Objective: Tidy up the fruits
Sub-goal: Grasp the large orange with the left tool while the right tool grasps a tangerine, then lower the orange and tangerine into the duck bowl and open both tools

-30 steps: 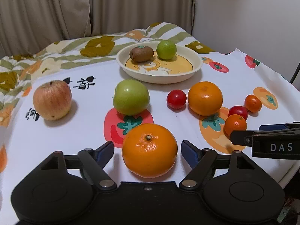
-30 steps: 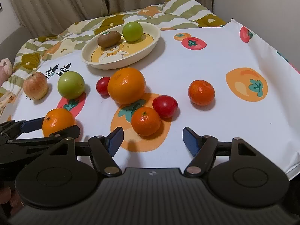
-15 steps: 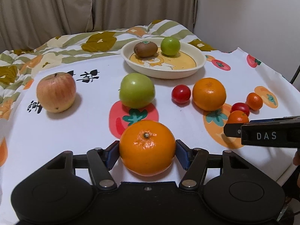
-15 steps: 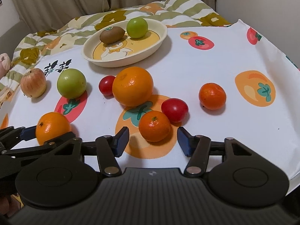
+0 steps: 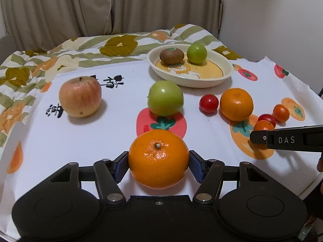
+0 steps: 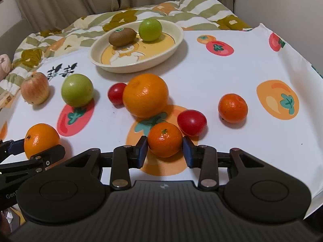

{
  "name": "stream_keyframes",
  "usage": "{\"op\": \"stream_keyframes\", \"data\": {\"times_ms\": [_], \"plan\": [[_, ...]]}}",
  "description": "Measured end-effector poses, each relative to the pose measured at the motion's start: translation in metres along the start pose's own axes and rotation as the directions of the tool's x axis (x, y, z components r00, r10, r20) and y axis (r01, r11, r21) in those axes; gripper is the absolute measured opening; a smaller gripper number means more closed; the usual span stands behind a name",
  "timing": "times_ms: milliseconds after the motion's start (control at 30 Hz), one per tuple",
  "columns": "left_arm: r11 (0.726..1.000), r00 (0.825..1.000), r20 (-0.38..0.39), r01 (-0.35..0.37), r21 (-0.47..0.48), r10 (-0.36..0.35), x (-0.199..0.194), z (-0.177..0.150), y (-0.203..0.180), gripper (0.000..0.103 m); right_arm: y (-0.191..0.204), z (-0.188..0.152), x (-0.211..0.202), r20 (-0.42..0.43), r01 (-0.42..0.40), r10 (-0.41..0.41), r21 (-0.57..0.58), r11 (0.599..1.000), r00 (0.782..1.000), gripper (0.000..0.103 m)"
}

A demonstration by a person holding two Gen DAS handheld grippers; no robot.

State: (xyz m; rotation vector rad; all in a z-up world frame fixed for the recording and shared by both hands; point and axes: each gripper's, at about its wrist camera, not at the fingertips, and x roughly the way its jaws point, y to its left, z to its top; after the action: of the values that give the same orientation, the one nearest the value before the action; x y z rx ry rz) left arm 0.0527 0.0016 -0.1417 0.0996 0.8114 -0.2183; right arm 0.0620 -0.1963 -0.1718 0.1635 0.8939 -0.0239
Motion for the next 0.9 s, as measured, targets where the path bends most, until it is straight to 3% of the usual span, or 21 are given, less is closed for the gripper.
{"op": "stream_keyframes", "data": {"times_ms": [467,900], "plan": [[0.998,0.996,0.072,-0.042,-0.039,0.044,-0.049,0.037,0.003,0.067,0.013,0.034,-0.054,0.079,-0.078,0.083,-0.055,0.995,0.993,0.052],[0.994,0.989,0.128,-0.066,-0.084,0.077,-0.064,0.095,-0.021,0.066,-0.010,0.094,-0.080,0.121,-0.151,0.164,-0.117,0.982,0.979,0.052]]}}
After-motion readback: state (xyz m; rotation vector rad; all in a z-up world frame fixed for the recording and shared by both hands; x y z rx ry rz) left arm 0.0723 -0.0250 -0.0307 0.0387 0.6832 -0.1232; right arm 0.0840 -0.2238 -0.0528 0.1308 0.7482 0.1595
